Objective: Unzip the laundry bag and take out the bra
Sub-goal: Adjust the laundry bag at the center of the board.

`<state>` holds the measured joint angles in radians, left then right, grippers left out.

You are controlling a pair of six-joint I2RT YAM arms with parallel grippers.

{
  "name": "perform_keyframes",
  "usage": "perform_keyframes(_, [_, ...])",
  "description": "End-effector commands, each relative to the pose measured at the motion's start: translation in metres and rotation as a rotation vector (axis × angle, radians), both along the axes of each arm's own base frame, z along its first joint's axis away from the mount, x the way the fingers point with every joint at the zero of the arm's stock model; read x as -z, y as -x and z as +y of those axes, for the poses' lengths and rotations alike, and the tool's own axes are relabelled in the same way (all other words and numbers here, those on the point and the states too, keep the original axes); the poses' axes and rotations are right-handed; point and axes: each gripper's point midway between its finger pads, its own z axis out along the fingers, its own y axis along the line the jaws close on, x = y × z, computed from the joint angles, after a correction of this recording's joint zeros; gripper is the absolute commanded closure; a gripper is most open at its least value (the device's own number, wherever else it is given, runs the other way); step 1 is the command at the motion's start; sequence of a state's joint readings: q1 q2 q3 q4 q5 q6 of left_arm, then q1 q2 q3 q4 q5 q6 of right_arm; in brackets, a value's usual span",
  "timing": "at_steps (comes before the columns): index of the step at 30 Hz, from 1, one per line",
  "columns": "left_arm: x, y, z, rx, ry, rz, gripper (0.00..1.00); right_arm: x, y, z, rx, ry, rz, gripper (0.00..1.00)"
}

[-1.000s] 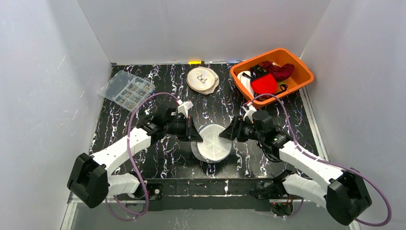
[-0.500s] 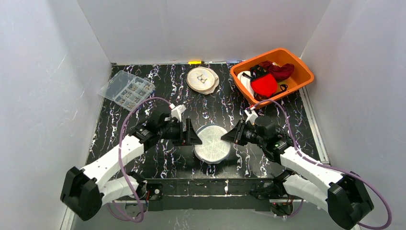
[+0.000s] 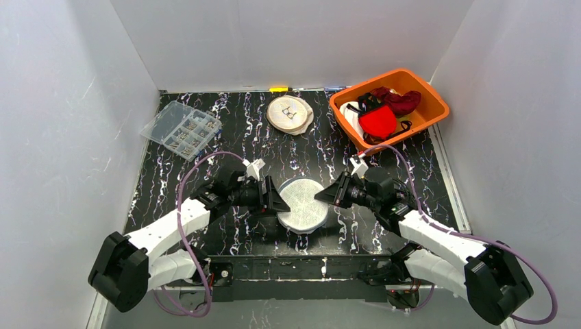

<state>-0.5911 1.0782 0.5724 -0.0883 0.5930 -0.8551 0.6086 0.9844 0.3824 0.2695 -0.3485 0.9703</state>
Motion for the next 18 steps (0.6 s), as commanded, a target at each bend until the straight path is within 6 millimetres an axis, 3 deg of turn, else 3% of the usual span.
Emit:
perform_keyframes(1, [-0.004, -0.005, -0.010, 0.010, 0.065, -0.003, 0.42, -0.008, 0.000, 0.002, -0.012, -0.042, -0.030, 0.77])
perform_keyframes(8, [0.004, -0.010, -0.011, 0.007, 0.053, -0.019, 0.55, -0.006, 0.003, 0.000, -0.012, -0.047, -0.027, 0.77])
perform_keyframes(13, [0.005, -0.010, -0.009, 0.001, 0.044, -0.029, 0.85, -0.004, 0.002, -0.001, -0.006, -0.041, -0.026, 0.74])
perform_keyframes(15, [0.004, -0.010, -0.007, -0.004, 0.040, -0.029, 1.00, -0.007, 0.001, -0.002, -0.011, -0.024, -0.045, 0.65])
perform_keyframes(17, [-0.001, -0.010, -0.006, -0.009, 0.035, -0.031, 1.00, -0.011, 0.000, -0.004, -0.029, 0.031, -0.073, 0.42])
perform_keyframes(18, [-0.003, -0.009, -0.004, -0.016, 0.027, -0.025, 1.00, -0.022, -0.003, -0.003, -0.043, 0.050, -0.105, 0.32])
